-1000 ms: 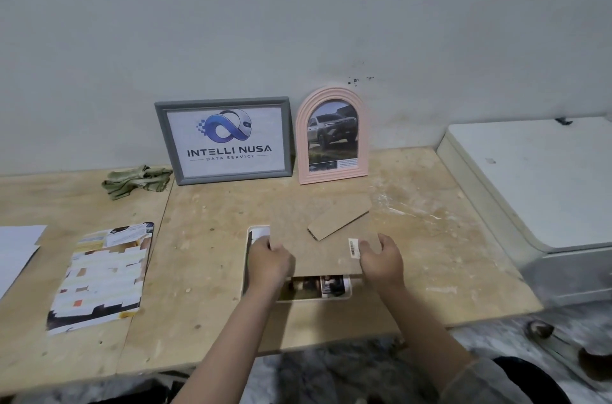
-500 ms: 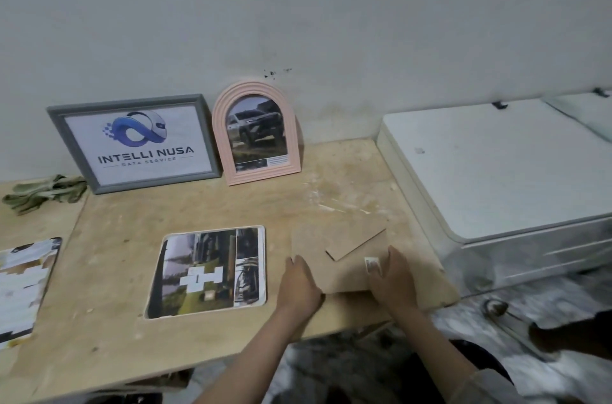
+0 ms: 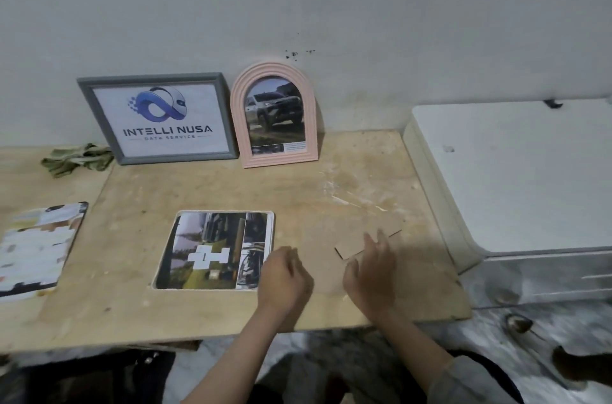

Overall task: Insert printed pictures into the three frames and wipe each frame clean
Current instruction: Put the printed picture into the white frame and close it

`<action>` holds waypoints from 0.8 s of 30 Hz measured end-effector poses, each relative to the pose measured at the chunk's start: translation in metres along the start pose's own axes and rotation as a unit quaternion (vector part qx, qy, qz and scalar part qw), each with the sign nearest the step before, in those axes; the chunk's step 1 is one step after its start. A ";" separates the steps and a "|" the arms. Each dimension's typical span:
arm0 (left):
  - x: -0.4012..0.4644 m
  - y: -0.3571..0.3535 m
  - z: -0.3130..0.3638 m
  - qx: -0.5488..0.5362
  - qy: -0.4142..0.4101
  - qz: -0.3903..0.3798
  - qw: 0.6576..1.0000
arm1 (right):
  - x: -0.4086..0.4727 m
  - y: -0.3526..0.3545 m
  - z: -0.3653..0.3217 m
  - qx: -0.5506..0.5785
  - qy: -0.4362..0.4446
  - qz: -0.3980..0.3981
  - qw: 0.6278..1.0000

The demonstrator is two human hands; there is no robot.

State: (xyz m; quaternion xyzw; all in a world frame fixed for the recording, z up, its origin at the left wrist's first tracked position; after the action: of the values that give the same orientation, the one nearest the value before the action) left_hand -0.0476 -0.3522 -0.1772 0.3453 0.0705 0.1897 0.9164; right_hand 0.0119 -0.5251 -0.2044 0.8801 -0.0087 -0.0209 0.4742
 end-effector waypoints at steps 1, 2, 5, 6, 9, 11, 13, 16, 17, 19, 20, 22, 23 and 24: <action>0.004 0.014 -0.006 0.003 0.006 0.033 0.999 | 0.002 -0.005 -0.014 0.011 0.026 0.000 1.000; 0.009 0.028 -0.015 0.013 0.014 0.053 0.998 | 0.003 -0.010 -0.029 0.022 0.052 -0.005 0.998; 0.029 0.068 -0.050 0.054 0.032 0.074 0.995 | 0.004 -0.035 -0.073 0.034 0.120 -0.042 0.991; 0.037 0.081 -0.063 0.067 0.039 0.074 0.994 | 0.003 -0.047 -0.087 0.023 0.135 -0.060 0.989; 0.057 0.115 -0.096 0.116 0.066 0.055 0.990 | 0.000 -0.073 -0.120 -0.019 0.166 -0.102 0.981; 0.068 0.135 -0.113 0.122 0.077 0.037 0.989 | -0.001 -0.087 -0.138 -0.039 0.181 -0.120 0.975; 0.079 0.149 -0.124 0.120 0.069 0.018 0.990 | 0.000 -0.096 -0.152 -0.069 0.196 -0.132 0.969; 0.092 0.153 -0.134 0.125 0.038 -0.038 0.991 | 0.003 -0.101 -0.161 -0.125 0.194 -0.128 0.965; 0.095 0.153 -0.136 0.128 0.025 -0.054 0.990 | 0.004 -0.101 -0.161 -0.137 0.188 -0.118 0.965; 0.100 0.153 -0.141 0.147 -0.006 -0.084 0.986 | 0.004 -0.106 -0.161 -0.143 0.173 -0.110 0.968; 0.102 0.152 -0.143 0.169 -0.020 -0.100 0.980 | 0.003 -0.109 -0.161 -0.142 0.164 -0.113 0.969; 0.103 0.149 -0.146 0.217 -0.041 -0.120 0.968 | 0.002 -0.111 -0.163 -0.136 0.160 -0.113 0.971; 0.103 0.149 -0.147 0.231 -0.046 -0.123 0.964 | 0.002 -0.110 -0.163 -0.132 0.156 -0.113 0.972; 0.105 0.148 -0.148 0.237 -0.045 -0.122 0.963 | 0.002 -0.110 -0.164 -0.128 0.152 -0.112 0.974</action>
State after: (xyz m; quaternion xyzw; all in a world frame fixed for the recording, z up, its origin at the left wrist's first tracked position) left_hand -0.0342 -0.1193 -0.1909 0.5495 0.1133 0.0388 0.8269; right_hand 0.0205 -0.3278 -0.2057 0.8002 0.1649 0.0589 0.5735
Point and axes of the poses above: each hand's wrist, its own x-axis towards the middle knuckle, its own y-axis out of the back of the hand, z = x × y, the point moved 5 cm from there along x, towards the middle knuckle, and after that the axes turned 7 degrees about -y, right-handed, at the moved point
